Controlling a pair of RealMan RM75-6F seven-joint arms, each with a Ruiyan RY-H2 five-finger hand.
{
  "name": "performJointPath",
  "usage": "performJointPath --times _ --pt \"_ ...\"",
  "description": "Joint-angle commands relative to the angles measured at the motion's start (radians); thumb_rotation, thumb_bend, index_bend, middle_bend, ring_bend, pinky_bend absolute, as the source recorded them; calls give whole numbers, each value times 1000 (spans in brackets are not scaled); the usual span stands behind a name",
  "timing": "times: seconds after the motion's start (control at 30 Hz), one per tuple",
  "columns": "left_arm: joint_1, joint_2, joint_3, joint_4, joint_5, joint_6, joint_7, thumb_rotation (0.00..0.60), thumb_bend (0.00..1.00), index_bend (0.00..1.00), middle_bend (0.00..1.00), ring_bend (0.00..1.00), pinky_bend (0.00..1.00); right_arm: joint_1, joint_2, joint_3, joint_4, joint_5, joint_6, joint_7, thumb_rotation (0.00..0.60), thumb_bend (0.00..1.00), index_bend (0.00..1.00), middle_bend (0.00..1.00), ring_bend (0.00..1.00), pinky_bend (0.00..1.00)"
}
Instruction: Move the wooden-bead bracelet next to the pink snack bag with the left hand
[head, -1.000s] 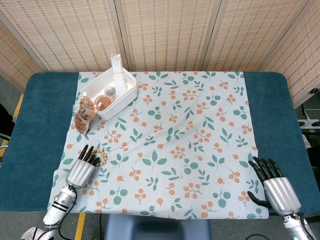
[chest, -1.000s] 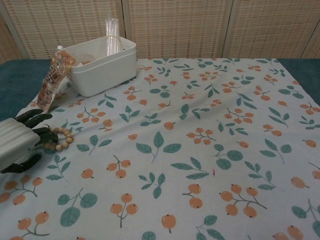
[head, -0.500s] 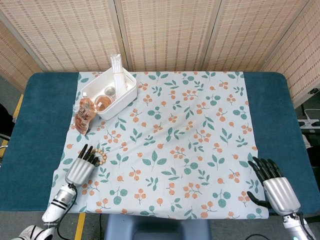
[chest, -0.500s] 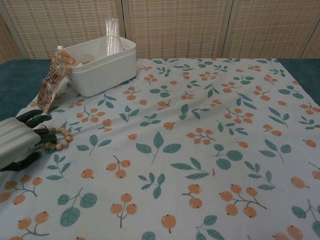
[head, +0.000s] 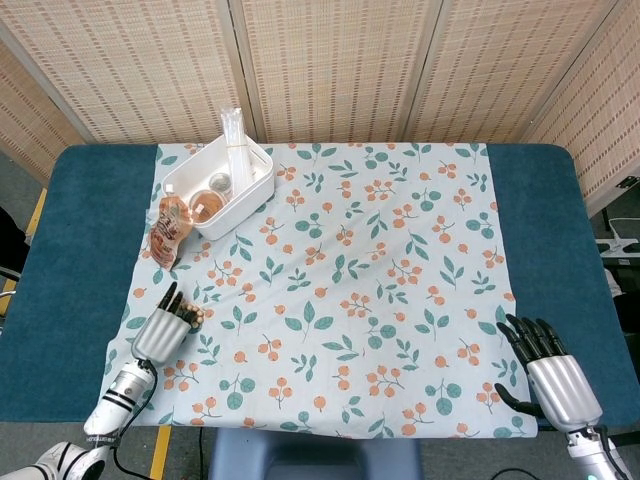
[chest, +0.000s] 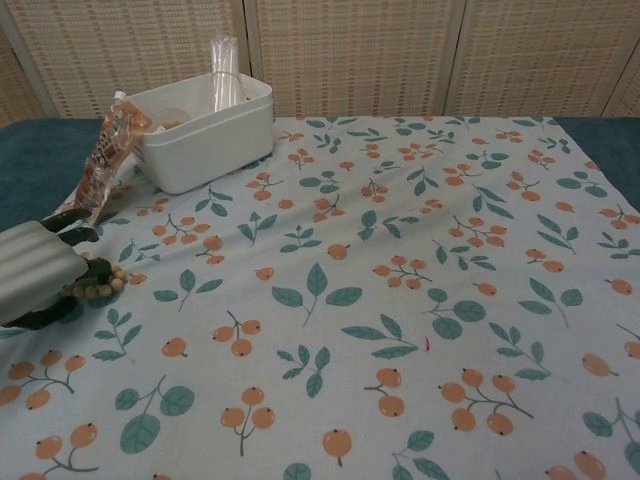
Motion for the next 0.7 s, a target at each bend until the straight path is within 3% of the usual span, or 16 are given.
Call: performJointPath --times 0.03,0.27,0.43,0.6,0.7 --pt "-2 -2 1 2 2 11 5 600 493 584 630 203 0 0 1 0 -1 0 0 3 451 236 0 0 0 0" --pt "1 -13 4 28 10 43 -34 600 502 679 720 303 14 -2 3 -1 -1 -2 3 9 451 236 0 0 0 0" --pt "-6 -5 4 23 14 48 -83 600 667 724 754 333 24 -1 4 -1 -2 -3 1 12 451 236 0 0 0 0" --pt "-20 45 -17 -61 -28 2 -164 600 810 780 769 344 29 0 3 -1 -1 -2 -1 13 451 236 0 0 0 0" --pt "-37 110 -61 -173 -124 -86 -247 600 840 784 769 346 32 0 4 -1 -1 -2 -1 13 451 236 0 0 0 0"
